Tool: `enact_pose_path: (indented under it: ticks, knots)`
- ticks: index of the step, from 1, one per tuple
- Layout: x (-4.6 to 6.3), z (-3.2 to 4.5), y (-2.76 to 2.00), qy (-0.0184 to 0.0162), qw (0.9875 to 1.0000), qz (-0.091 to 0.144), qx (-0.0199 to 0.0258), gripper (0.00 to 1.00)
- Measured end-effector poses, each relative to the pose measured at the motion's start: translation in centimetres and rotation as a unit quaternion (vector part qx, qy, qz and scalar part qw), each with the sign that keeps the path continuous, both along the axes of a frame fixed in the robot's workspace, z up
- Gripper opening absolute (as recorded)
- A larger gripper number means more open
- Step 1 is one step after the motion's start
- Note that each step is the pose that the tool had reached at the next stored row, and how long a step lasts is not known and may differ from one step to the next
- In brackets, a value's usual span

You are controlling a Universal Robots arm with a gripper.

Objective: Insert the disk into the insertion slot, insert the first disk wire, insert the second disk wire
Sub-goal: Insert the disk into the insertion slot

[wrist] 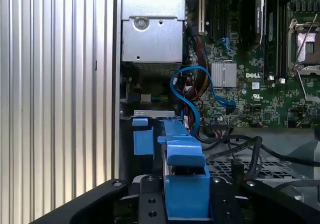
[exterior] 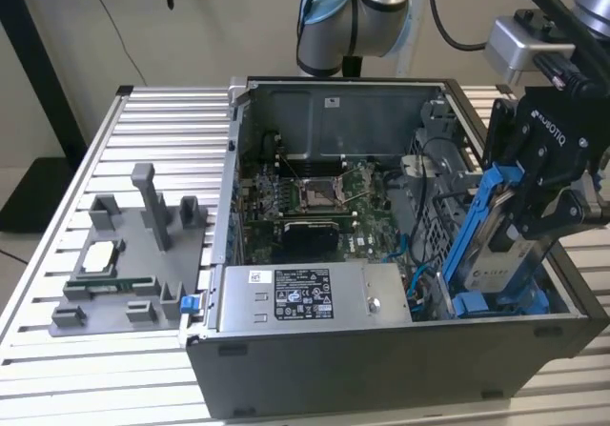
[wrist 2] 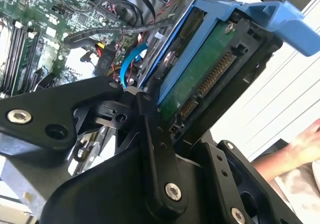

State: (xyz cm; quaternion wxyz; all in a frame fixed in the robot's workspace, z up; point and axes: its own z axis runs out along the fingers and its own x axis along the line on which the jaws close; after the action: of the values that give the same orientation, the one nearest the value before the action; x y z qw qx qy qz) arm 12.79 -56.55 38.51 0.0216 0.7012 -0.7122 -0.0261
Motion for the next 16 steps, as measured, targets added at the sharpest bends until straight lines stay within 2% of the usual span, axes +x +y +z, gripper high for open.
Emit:
enact_pose_path:
  ticks: [6, 7, 16]
  knots:
    - [0.0, -0.04, 0.0, 0.0, 1.0, 0.0, 0.0001, 0.0]
    - [0.01, -0.06, 0.01, -0.0001, 1.0, 0.0, 0.0004, 1.0]
    - [0.0, 0.19, 0.0, 0.0, 1.0, 0.0, 0.0001, 1.0]
